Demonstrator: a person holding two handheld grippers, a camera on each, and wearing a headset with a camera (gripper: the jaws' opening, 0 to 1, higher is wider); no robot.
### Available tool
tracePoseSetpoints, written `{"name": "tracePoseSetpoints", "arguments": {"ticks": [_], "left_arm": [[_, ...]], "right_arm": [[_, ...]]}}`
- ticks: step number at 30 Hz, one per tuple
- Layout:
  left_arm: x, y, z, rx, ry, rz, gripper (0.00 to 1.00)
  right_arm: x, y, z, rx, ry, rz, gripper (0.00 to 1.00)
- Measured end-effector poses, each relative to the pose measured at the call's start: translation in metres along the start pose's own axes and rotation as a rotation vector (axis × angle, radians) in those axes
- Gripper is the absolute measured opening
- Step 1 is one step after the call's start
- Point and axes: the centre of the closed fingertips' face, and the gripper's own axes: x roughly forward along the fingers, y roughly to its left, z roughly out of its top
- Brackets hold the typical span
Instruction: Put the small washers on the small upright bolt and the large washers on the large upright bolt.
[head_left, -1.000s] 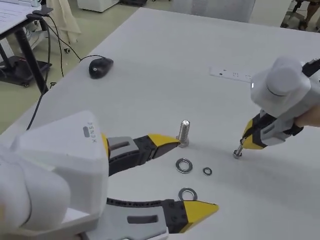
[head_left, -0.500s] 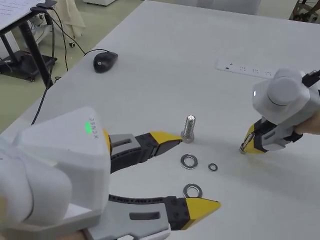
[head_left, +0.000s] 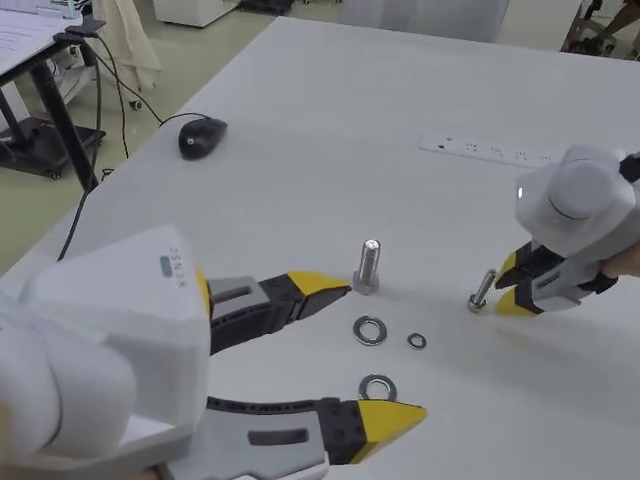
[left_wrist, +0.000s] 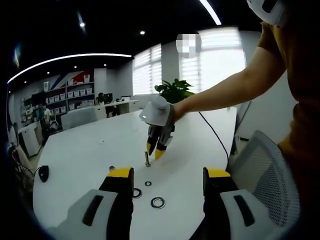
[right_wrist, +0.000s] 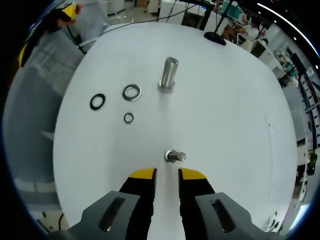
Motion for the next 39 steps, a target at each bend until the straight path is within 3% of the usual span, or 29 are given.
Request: {"name": "tracePoseSetpoints", "arguments": {"ticks": [12,18,25,33,39], "left_arm": [[-0.007,-0.012,0.004,0.031,0.0,-0.001,0.55],[-0.013,-0.011,-0.003,0.039,0.029,0.017,0.55],[-0.022,-0.01,-0.004,0.036,0.019,0.032,0.56],[-0.028,-0.006,-0.002,0.026,-0.001,0.053,0.56],[-0.028,-0.004,0.001,0.025,-0.01,0.059,0.56]], "right_arm": [[-0.016,0.05,0.005,0.003,-0.044,0.014,0.18],[-0.011,0.072,0.023,-0.016,-0.095,0.017,0.18],[0.001,0.093,0.043,-0.064,-0.119,0.05,0.18],[0.007,0.089,0.056,-0.108,-0.104,0.065,0.18],[0.018,0.075,0.066,-0.129,-0.082,0.08,0.18]]}}
